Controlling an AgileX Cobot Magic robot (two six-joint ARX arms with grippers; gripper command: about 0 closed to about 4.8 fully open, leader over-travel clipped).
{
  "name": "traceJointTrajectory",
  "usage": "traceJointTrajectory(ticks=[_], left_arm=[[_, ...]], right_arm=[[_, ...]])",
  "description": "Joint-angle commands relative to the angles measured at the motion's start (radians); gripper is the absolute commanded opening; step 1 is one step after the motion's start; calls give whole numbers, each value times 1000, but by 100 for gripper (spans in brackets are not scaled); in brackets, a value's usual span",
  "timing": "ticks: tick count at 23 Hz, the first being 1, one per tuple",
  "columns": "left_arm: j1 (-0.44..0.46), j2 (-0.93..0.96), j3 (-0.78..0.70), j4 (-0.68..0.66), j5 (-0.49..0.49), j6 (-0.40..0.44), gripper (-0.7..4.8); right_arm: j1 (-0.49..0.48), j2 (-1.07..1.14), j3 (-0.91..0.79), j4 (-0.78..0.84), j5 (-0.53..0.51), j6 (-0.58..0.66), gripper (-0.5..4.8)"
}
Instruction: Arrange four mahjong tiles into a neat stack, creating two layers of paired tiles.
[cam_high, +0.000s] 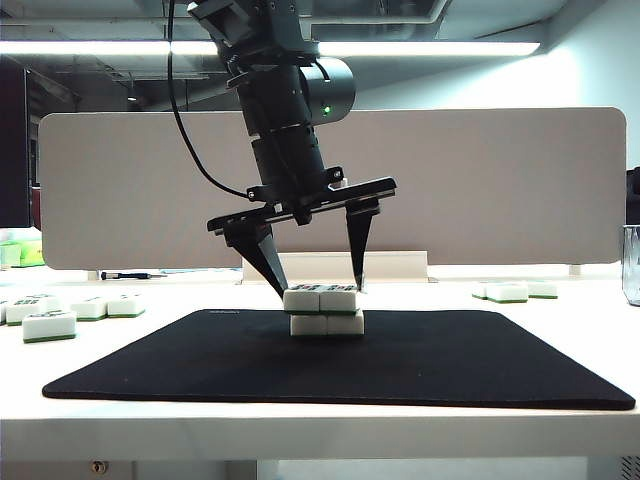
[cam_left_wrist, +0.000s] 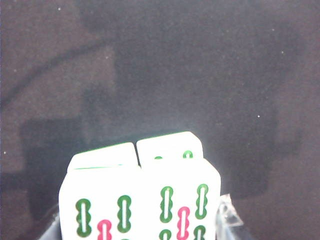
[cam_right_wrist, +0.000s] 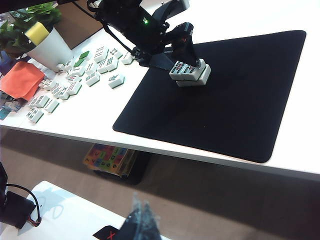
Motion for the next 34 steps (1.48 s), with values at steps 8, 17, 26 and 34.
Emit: traceJointTrajectory(ticks=[8, 17, 26, 34], left_arm=[[9, -5, 174, -139, -24, 61, 371], [-88, 10, 183, 6, 22, 237, 40], [-108, 92, 183, 9, -50, 248, 13], [-107, 97, 183, -3, -117, 248, -6]], right_arm=[[0, -11, 3, 9, 0, -3, -1], [0, -11, 3, 10, 8, -3, -1], [0, -11, 3, 10, 8, -3, -1], [0, -11, 3, 10, 8, -3, -1]])
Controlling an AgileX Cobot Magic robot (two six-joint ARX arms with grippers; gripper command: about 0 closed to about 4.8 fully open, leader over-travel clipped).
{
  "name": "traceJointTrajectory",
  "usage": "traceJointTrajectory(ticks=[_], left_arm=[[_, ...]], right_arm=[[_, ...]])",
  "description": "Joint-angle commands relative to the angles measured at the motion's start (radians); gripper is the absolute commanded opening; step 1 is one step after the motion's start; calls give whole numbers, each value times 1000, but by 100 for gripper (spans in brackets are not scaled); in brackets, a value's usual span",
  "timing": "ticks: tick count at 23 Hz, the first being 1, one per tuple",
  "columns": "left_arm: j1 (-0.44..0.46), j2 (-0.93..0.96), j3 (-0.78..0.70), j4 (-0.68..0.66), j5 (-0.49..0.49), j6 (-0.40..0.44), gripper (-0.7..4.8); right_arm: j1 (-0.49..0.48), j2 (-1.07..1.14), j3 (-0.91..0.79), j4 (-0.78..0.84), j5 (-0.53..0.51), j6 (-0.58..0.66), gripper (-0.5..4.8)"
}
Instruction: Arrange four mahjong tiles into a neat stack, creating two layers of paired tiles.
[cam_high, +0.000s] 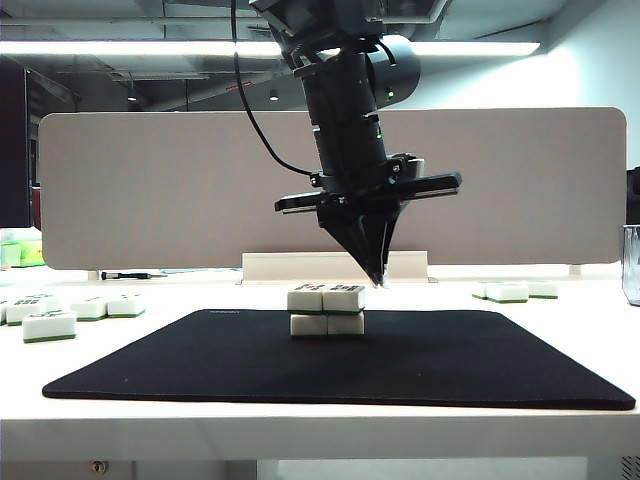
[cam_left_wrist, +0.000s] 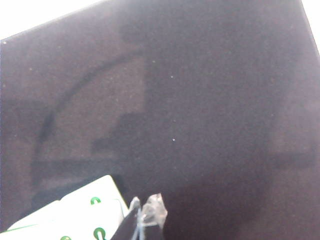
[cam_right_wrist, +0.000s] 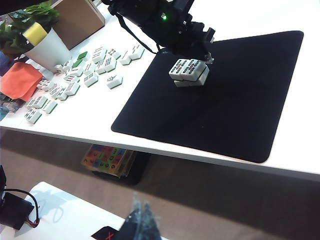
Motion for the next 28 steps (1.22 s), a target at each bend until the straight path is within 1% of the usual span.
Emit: traceJointTrajectory(ticks=[1, 3, 8, 12, 15, 17, 18, 19, 20, 22, 23, 28], left_arm=[[0, -2, 5, -2, -15, 3, -6], [0, -2, 5, -13, -51, 3, -6], [6, 2, 5, -34, -51, 0, -6], [5, 2, 5, 9, -50, 0, -6], [5, -18, 7, 2, -45, 2, -6], [6, -61, 7, -45, -43, 59, -6], [6, -103, 7, -92, -43, 93, -6], [6, -122, 7, -113, -43, 108, -6], [6, -164, 7, -162, -49, 127, -6], [7, -241, 6, -251, -56, 134, -6], [7, -274, 6, -294, -77, 135, -6], [6, -339, 6, -424, -95, 134, -6]], right_arm=[[1, -11, 3, 10, 2, -3, -1], [1, -11, 3, 9, 2, -3, -1], [1, -11, 3, 10, 2, -3, -1], [1, -11, 3, 10, 1, -3, -1], [1, -11, 3, 10, 2, -3, -1], [1, -11, 3, 9, 2, -3, -1], [1, -11, 3, 9, 2, -3, -1], [1, -11, 3, 9, 2, -3, -1], [1, -11, 3, 9, 2, -3, -1], [1, -11, 3, 9, 1, -3, -1], [1, -11, 3, 9, 1, -3, -1], [1, -11, 3, 9, 1, -3, -1]])
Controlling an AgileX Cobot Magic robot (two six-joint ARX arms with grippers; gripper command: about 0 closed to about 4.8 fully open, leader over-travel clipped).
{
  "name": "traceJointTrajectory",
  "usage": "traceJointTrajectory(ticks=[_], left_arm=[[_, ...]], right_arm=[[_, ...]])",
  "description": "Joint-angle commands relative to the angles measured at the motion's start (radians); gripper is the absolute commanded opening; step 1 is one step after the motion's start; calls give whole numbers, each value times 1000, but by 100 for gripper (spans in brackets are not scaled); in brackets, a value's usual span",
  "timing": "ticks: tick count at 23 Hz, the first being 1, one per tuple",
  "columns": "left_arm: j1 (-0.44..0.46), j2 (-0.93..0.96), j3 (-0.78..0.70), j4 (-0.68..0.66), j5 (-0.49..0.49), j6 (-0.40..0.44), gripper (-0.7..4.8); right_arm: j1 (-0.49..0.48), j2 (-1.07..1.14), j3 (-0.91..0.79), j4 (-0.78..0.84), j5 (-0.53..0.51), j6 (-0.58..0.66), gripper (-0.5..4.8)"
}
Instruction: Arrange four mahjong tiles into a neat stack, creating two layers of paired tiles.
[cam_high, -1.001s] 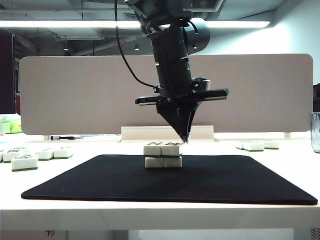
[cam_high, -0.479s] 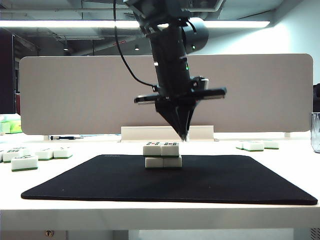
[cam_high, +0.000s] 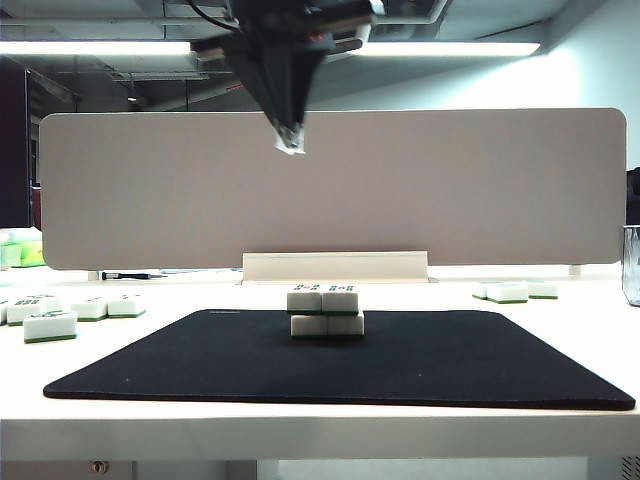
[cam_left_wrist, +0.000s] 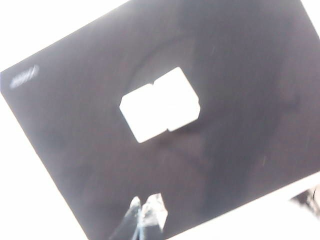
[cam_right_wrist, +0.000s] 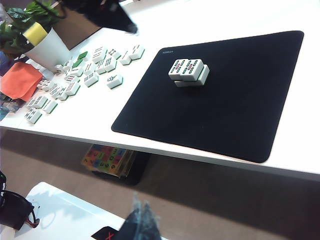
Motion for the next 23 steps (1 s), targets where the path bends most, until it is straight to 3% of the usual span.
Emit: traceJointTrajectory(ticks=[1, 6, 23], left_arm=[[-4, -28, 4, -78, -8, 0, -6], [-4, -44, 4, -158, -3, -3, -6], [-6, -157, 4, -157, 21, -44, -6]], right_arm=[[0, -11, 3, 10, 1, -3, -1], [0, -11, 3, 10, 1, -3, -1], [0, -11, 3, 10, -2, -3, -1]])
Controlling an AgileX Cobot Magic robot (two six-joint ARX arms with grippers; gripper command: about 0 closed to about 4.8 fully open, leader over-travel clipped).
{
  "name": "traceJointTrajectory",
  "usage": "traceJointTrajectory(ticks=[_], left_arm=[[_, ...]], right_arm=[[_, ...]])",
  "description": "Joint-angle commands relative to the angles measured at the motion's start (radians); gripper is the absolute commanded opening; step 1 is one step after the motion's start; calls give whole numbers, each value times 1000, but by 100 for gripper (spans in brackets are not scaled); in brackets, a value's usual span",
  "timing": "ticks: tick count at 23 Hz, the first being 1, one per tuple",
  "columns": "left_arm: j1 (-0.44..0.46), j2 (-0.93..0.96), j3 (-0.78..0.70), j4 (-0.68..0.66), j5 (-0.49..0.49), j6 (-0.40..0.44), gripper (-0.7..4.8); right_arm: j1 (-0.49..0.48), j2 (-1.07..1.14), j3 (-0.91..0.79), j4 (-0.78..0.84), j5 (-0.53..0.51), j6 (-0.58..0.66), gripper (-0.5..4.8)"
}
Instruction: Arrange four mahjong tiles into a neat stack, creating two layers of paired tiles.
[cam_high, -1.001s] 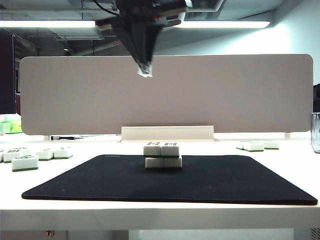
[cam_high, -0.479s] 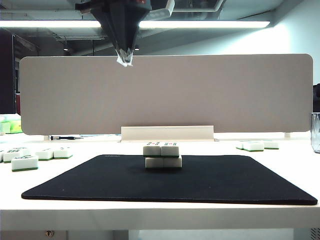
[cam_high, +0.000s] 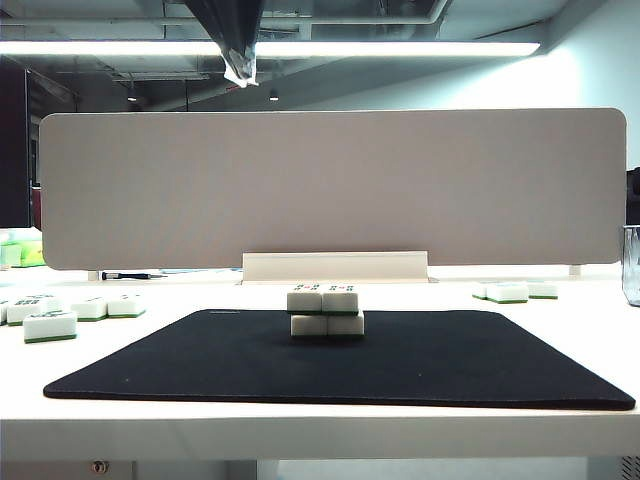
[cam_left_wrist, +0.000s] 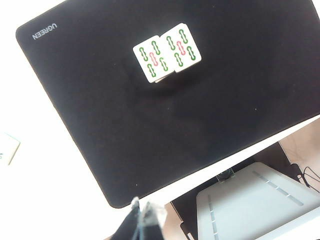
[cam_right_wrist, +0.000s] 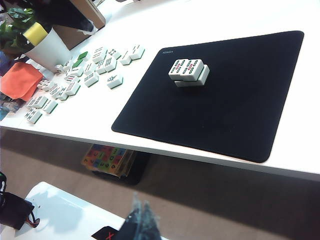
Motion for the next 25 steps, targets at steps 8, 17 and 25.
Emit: traceJointTrajectory(ticks=[8, 17, 25], left_arm=[[-1, -15, 4, -4, 0, 2, -6], [26, -234, -178, 422, -135, 10, -6], [269, -669, -653, 790, -138, 5, -6]], right_arm=[[0, -11, 3, 10, -2, -3, -1], [0, -11, 3, 10, -2, -3, -1], [0, -11, 3, 10, -2, -3, -1]])
